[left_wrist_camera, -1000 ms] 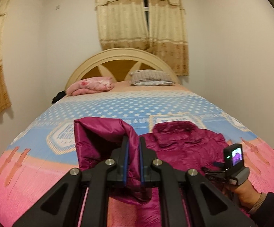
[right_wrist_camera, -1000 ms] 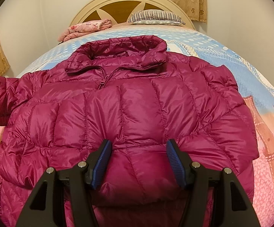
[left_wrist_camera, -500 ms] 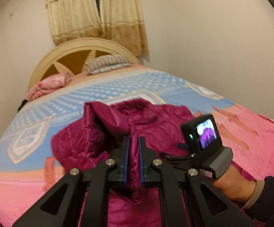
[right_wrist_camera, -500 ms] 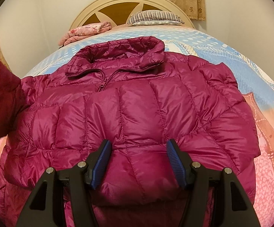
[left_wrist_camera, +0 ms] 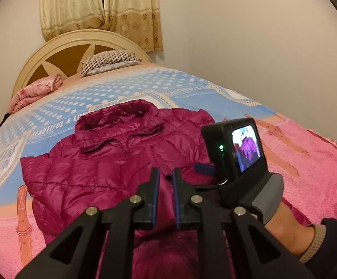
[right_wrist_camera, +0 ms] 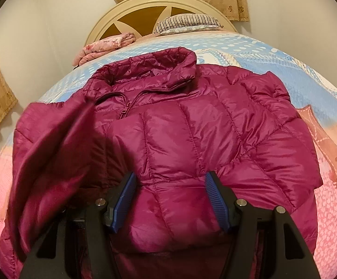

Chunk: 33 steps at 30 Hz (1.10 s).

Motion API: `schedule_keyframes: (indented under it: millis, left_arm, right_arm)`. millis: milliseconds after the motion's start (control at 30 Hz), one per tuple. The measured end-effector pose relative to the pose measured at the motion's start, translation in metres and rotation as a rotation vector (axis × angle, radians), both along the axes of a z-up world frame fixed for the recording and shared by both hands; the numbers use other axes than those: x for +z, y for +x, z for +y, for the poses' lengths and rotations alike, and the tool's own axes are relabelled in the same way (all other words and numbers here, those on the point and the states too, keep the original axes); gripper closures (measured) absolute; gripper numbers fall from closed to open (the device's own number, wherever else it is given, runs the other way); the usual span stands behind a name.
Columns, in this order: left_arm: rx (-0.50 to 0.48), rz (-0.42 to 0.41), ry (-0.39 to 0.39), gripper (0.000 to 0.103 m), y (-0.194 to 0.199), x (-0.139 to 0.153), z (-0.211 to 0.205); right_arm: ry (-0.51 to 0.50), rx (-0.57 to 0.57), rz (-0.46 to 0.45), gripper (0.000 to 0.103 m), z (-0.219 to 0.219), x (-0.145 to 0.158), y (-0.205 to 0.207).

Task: Fold large clothes
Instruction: 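Fold the held sleeve across the jacket body with the left tool, release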

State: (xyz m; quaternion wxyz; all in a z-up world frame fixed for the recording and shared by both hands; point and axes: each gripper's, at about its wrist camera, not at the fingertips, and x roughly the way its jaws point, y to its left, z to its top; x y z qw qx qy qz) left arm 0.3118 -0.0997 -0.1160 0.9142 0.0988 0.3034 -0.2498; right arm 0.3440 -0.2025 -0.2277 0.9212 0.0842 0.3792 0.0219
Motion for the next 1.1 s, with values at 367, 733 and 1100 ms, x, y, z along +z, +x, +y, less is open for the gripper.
schedule_keyframes:
  millis: [367, 733, 1100]
  left_arm:
    - [0.327, -0.130, 0.111, 0.009, 0.027, -0.003, 0.078]
    - [0.502, 0.139, 0.085, 0.009, 0.064, -0.076, 0.139]
    - [0.561, 0.073, -0.002, 0.009, 0.060, -0.045, 0.180]
  right_arm:
    - [0.130, -0.029, -0.042, 0.040, -0.018, 0.003, -0.008]
    - [0.333, 0.060, -0.060, 0.019, -0.008, 0.029, -0.014]
    - [0.069, 0.164, -0.060, 0.083, 0.045, 0.047, -0.030]
